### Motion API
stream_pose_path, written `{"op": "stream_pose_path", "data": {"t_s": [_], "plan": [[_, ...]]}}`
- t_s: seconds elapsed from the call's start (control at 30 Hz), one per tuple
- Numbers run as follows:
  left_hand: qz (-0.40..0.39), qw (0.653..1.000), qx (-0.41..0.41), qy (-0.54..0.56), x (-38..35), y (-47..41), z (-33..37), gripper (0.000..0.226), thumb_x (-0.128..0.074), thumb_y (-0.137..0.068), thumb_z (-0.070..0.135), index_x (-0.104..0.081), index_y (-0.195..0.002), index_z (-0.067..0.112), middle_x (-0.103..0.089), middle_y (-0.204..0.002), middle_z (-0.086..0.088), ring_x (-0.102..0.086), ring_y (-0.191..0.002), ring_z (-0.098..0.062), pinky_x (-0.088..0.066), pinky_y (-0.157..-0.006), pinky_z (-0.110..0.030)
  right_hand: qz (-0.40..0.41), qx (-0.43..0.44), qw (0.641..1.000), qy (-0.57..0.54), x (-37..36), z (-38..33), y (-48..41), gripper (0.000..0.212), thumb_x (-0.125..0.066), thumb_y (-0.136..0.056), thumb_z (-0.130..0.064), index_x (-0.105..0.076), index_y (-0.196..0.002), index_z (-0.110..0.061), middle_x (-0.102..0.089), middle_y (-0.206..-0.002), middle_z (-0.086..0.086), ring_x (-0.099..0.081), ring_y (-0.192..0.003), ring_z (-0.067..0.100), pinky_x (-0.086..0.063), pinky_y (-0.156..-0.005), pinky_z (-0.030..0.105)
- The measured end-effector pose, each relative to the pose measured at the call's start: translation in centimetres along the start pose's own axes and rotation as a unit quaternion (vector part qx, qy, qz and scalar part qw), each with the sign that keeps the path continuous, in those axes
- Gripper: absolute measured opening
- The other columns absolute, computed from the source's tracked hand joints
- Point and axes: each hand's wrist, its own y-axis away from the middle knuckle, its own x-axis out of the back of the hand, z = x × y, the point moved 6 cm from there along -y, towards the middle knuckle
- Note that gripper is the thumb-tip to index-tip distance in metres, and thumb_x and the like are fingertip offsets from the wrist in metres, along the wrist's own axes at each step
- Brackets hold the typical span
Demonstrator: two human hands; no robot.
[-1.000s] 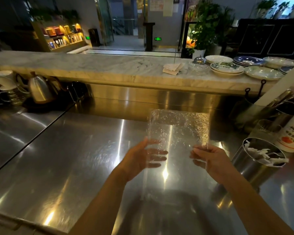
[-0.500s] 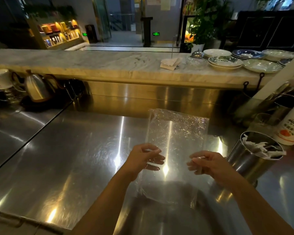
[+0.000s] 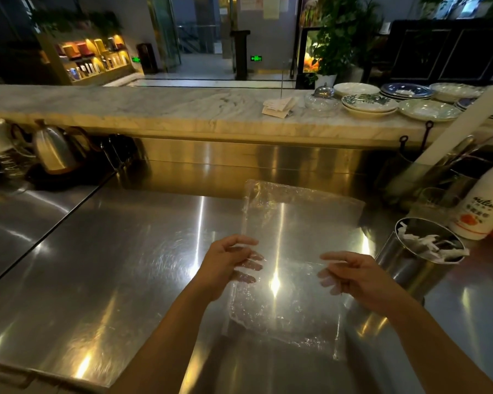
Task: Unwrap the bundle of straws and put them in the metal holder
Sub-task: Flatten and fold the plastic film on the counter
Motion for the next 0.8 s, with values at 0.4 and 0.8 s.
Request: {"op": "stream_pose_path", "data": {"t_s": [0.4,0.8], "plan": [[-0.075,0.988,-0.038,-0.128,0.4,0.1,-0.6,0.05,-0.038,-0.069,-0.029,-0.066,-0.05,0.007,-0.073,-0.089,-0.005,-0.069,-0.083,-0.021,-0.057,-0.066,-0.028,0.007,0.043,0.999,0.027,-0.4,-2.0,1.2,0.028,-0.043,-0.086,0.002,-0.068,-0.078,-0.004,-0.072,-0.084,0.012,-0.067,-0.072,0.022,-0.055,-0.056,0.028],[-0.135,0.95,-0.018,-0.282,-4.0,0.6,-0.3,0.057,-0.078,-0.066,0.041,-0.046,-0.113,0.045,-0.055,-0.109,0.021,-0.051,-0.102,0.009,-0.046,-0.072,-0.003,-0.089,0.115,0.921,0.362,-4.9,-6.8,0.4,0.066,-0.061,-0.074,0.012,-0.05,-0.11,-0.042,-0.064,-0.079,-0.005,-0.059,-0.065,0.008,-0.053,-0.062,0.019]]}}
